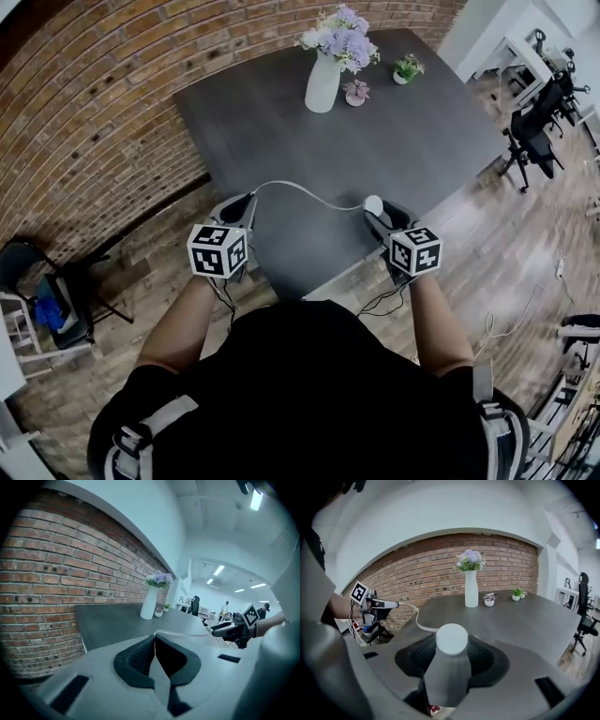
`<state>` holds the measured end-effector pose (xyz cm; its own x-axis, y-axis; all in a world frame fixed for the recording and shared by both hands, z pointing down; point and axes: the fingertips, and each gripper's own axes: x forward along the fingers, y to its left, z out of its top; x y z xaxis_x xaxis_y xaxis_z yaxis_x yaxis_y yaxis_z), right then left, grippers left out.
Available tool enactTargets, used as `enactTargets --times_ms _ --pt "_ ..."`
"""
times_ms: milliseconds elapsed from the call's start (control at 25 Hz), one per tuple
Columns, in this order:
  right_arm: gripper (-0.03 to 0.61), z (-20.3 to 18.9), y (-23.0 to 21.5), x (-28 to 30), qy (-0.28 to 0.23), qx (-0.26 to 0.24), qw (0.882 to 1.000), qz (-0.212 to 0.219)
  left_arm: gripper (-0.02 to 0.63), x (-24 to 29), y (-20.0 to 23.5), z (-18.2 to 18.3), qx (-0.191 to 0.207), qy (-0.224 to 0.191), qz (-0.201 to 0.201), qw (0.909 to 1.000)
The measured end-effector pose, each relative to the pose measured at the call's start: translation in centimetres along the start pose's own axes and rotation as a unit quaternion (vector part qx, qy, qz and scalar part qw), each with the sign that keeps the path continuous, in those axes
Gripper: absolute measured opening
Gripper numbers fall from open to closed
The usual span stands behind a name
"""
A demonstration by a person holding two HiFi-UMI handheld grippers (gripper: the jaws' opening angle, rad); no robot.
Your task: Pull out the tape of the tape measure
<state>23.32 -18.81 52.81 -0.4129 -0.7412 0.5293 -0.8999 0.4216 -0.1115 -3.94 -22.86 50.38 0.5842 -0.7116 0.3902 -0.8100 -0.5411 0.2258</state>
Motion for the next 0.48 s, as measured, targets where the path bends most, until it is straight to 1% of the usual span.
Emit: enactTargets --times_ms 80,160,240,360,480 --pt "0.209 -1.4 -0.6 1.0 0.022 0.007 1.000 0.001 0.012 1.0 0.7 -1.2 -0.002 0.027 0.020 0.9994" --pt "0.209 -2.8 -1.3 2.1 0.046 0.019 0.999 -0.002 0.012 2.0 1.4 -2.5 0.000 0.062 0.040 0.9973" --pt "0.209 -3.7 -2.1 3.2 0.060 0.036 0.997 -0.009 0.012 3.0 1.6 -3.3 0.000 0.084 0.047 0.9954" --pt "0.209 -3.3 -3.5 4.5 0.062 0.053 0.996 -0.022 0.012 4.5 1.7 -2.8 -0.014 0.081 0.050 0.9954" --pt "0.210 -2.2 -5.8 5.7 0.046 0.059 0.996 -0.056 0.018 6.4 2.3 -1.6 -0.021 0.057 0.062 0.9962"
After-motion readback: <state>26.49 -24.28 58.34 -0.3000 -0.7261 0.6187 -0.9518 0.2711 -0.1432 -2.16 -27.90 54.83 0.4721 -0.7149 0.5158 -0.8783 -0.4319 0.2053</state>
